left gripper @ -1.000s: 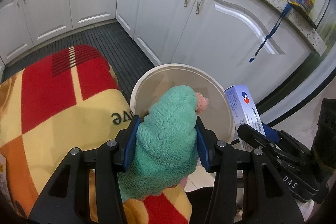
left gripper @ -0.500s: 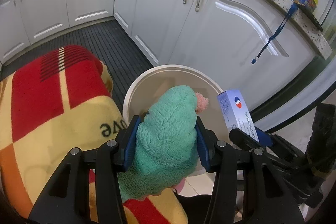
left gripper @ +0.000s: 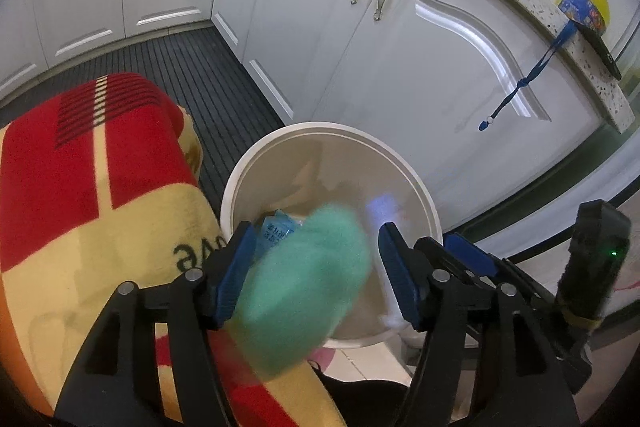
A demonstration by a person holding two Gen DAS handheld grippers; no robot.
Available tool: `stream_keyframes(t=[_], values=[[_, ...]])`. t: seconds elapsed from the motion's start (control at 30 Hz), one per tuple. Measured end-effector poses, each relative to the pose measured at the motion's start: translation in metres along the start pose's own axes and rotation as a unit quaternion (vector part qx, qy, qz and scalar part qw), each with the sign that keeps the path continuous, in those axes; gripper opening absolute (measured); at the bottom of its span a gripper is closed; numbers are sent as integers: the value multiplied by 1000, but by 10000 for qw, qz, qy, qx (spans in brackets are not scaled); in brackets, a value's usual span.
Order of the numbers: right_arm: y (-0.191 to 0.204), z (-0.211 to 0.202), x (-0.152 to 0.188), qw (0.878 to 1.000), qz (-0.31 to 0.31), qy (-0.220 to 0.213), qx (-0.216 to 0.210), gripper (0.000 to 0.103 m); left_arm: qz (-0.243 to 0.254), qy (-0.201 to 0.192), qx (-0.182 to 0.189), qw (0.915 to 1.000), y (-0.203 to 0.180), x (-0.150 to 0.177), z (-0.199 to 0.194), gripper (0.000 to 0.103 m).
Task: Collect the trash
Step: 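Open both grippers over the beige bin to drop towel and box, then move both tools back over the remaining boxes on the table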
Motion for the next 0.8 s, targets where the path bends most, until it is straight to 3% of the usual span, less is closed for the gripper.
stream_keyframes(t=[0.2, 0.8], values=[[-1, 0, 9, 9999, 25, 125, -16, 55, 12, -39, -50, 10000, 2, 2, -11, 63], [40, -33, 12, 9993, -301, -123, -175, 61, 296, -453, -638, 9965, 14, 19, -75, 63]])
Point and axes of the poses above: each gripper's, at about its wrist camera, not at the fingertips, and z roughly the way its jaws point, y to its left, x to its underside, the point moved 10 cm from there along z, roughly the way its jaws point, and after that the axes turned 13 degrees about x, right-handed, at the moved point
